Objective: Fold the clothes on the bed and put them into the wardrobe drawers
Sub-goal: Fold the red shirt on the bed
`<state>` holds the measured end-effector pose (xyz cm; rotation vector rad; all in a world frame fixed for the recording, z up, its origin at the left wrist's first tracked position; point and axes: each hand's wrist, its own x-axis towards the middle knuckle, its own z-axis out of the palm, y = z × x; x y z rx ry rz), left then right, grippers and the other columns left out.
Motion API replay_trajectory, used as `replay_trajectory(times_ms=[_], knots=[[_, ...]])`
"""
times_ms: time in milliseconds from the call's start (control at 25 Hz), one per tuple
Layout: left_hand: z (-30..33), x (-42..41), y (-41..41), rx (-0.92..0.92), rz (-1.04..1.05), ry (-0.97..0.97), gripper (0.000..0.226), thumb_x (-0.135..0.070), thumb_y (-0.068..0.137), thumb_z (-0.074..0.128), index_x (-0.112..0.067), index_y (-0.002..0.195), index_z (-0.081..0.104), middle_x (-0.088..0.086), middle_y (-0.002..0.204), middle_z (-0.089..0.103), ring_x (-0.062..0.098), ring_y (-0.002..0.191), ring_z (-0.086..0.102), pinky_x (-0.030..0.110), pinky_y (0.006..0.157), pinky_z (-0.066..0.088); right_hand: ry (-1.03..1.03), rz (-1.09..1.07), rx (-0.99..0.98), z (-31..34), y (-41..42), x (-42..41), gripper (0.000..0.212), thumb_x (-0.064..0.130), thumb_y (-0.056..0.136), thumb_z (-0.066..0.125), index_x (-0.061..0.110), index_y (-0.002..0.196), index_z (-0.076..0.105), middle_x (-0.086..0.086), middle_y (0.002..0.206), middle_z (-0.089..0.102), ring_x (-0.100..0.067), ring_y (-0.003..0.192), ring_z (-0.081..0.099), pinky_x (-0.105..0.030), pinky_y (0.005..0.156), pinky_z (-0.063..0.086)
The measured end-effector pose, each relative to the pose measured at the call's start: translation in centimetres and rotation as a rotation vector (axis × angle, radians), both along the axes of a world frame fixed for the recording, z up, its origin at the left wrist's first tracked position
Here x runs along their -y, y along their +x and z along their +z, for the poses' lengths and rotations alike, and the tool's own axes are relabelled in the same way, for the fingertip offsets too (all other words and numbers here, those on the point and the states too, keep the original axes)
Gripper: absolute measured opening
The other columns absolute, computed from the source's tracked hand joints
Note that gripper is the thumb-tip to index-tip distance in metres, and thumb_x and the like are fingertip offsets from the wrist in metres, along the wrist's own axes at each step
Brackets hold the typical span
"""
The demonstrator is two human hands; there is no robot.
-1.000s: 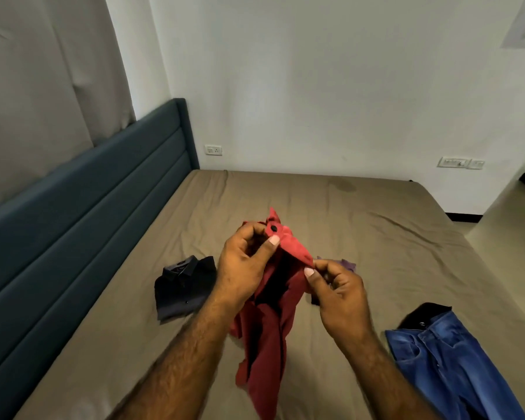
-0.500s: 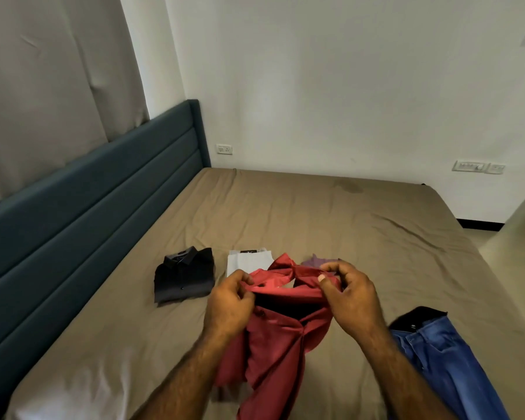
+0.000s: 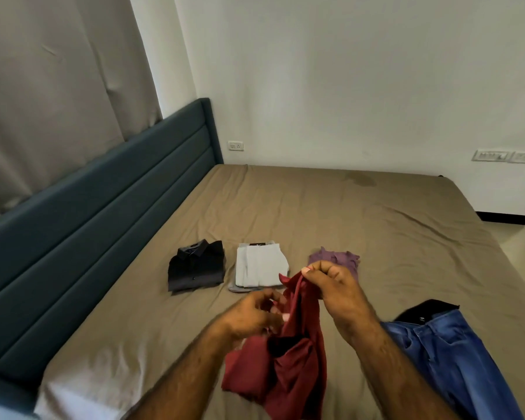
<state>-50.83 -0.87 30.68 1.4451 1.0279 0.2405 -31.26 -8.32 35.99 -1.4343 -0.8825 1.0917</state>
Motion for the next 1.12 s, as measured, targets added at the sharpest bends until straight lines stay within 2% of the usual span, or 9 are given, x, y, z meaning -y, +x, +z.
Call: replay_trajectory(times_ms=[80,240,360,480,600,760,880,960,1120], knots=[[-1.6,1.2,1.7,-0.056,-0.011,0.147,0.023,-0.003,0.089,0.071,-0.01,0.111,0.071,0.007,0.093,0.071,0.018,0.08,0.066,0.039,0.073,0.058,0.039,0.041,-0.019,0.4,-1.1,0.4,0.018,0.017,0.1,0.068,0.009,0.085,0.073,-0.009,0.074,0.07,-0.018,0.069,0.063,-0.035,0.068,0.054],[-2.0,1.7,3.2,-0.124,0.218,0.28,0.015,-0.025,0.09,0.073,-0.036,0.1,0.074,-0.012,0.095,0.077,0.009,0.085,0.074,0.038,0.079,0.065,0.196,0.09,0.047,1.3,-1.8,0.7,0.012,0.01,0.1,0.068,0.01,0.092,0.077,-0.014,0.088,0.075,-0.023,0.08,0.07,-0.041,0.078,0.06],[-2.0,0.7,2.4,-0.272,0.227,0.38,0.02,-0.026,0.086,0.067,-0.034,0.103,0.074,-0.013,0.091,0.076,0.011,0.084,0.074,0.038,0.078,0.065,0.282,0.054,-0.038,1.4,-1.3,1.6,0.013,0.007,0.102,0.063,0.004,0.098,0.075,-0.013,0.09,0.075,-0.021,0.082,0.072,-0.033,0.077,0.061],[-1.3,0.1,1.8,-0.003,0.459,0.411,0.022,-0.002,0.09,0.066,-0.023,0.086,0.074,-0.002,0.078,0.076,0.019,0.073,0.072,0.038,0.067,0.061,0.236,-0.108,-0.023,0.5,0.0,1.5,0.018,0.015,0.101,0.067,0.004,0.089,0.074,-0.012,0.079,0.071,-0.022,0.073,0.064,-0.038,0.071,0.053],[1.2,-0.2,1.2,0.342,0.633,0.296,0.015,0.001,0.094,0.072,-0.013,0.09,0.069,0.009,0.073,0.068,0.027,0.067,0.059,0.032,0.063,0.051,0.162,-0.327,0.043,-0.5,1.0,1.1,0.04,0.038,0.096,0.071,0.003,0.076,0.068,-0.008,0.065,0.058,-0.022,0.062,0.051,-0.041,0.066,0.045],[5.8,-0.2,0.6,0.619,0.504,0.159,0.011,-0.001,0.098,0.067,-0.004,0.088,0.07,0.013,0.078,0.066,0.022,0.071,0.058,0.029,0.066,0.052,0.314,-0.311,-0.082,-0.3,-2.5,-0.3,0.016,0.019,0.1,0.065,0.009,0.095,0.078,-0.015,0.086,0.076,-0.026,0.076,0.069,-0.041,0.076,0.057],[8.2,-0.5,-0.8,0.633,0.371,0.183,0.025,-0.021,0.1,0.069,-0.007,0.079,0.066,0.014,0.072,0.06,0.025,0.068,0.053,0.037,0.068,0.05,0.328,-0.205,-0.351,0.1,-5.9,-1.9,0.031,0.024,0.083,0.076,0.002,0.106,0.077,-0.022,0.101,0.076,-0.029,0.088,0.072,-0.037,0.08,0.063],[9.3,-0.7,-1.6,0.551,0.313,0.294,0.021,-0.026,0.097,0.074,-0.01,0.084,0.073,0.016,0.077,0.068,0.025,0.07,0.062,0.035,0.07,0.056,0.306,-0.174,-0.466,0.7,-6.6,-2.7,0.044,0.02,0.074,0.082,-0.003,0.111,0.074,-0.026,0.108,0.075,-0.03,0.092,0.074,-0.035,0.08,0.064],[9.9,-1.5,-3.2,0.522,0.329,0.364,0.004,-0.015,0.091,0.08,-0.019,0.09,0.079,0.006,0.087,0.077,0.018,0.079,0.074,0.029,0.071,0.061,0.293,-0.134,-0.418,1.6,-7.6,-3.6,0.044,0.019,0.075,0.087,-0.003,0.111,0.075,-0.028,0.11,0.074,-0.034,0.095,0.073,-0.038,0.079,0.064]])
